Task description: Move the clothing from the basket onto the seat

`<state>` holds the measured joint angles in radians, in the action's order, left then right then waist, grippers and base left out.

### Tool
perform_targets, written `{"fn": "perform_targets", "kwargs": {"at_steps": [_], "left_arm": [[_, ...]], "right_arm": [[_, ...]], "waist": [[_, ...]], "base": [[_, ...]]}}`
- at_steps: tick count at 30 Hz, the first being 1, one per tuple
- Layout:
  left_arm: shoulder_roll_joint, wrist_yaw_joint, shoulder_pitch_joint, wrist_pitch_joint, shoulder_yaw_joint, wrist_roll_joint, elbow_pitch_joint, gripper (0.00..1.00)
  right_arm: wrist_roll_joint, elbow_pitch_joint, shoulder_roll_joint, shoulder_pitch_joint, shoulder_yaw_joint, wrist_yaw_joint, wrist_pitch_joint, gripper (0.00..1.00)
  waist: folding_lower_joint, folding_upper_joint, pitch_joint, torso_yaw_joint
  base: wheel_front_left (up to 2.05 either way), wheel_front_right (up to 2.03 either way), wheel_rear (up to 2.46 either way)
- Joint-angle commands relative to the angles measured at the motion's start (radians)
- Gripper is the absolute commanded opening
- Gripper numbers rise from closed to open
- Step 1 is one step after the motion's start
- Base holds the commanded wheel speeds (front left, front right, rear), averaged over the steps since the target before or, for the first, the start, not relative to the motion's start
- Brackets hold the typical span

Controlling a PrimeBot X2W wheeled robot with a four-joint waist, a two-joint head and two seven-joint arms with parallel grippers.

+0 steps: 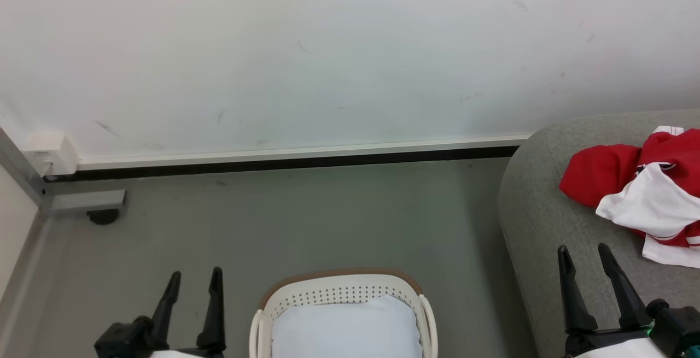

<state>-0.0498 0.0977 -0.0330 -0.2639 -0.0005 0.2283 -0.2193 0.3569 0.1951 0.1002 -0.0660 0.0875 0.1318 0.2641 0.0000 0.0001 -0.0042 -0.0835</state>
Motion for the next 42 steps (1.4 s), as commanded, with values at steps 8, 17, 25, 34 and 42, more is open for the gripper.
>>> {"fn": "perform_targets", "kwargs": {"at_steps": [8,17,25,34,42], "left_arm": [[0.002,0.005,0.003,0.001,-0.007,0.002,-0.012,0.00],[0.004,0.007,0.000,0.040,0.008,0.118,-0.039,0.00],[0.004,0.010,-0.006,0.075,0.017,0.261,-0.032,0.00],[0.003,0.014,-0.015,0.112,0.028,0.406,-0.029,0.00],[0.002,0.016,-0.022,0.144,0.039,0.523,-0.028,0.00]], "right_arm": [[-0.001,0.020,-0.002,-0.009,0.003,0.000,0.000,0.00],[0.109,0.037,-0.009,0.003,-0.011,0.000,-0.031,0.00],[0.239,0.038,-0.012,-0.004,-0.031,0.000,-0.069,0.00],[0.371,0.039,-0.016,-0.010,-0.052,0.000,-0.108,0.00],[0.477,0.040,-0.019,-0.015,-0.069,-0.001,-0.139,0.00]], "waist": [[0.0000,-0.0001,-0.002,-0.002],[0.0000,-0.0001,-0.002,0.002],[0.0000,-0.0001,-0.001,0.007],[0.0000,-0.0001,0.000,0.014],[0.0000,-0.0001,0.000,0.019]], "base": [[0.00,0.00,0.00],[0.00,0.00,0.00],[0.00,0.00,0.00],[0.00,0.00,0.00],[0.00,0.00,0.00]]}}
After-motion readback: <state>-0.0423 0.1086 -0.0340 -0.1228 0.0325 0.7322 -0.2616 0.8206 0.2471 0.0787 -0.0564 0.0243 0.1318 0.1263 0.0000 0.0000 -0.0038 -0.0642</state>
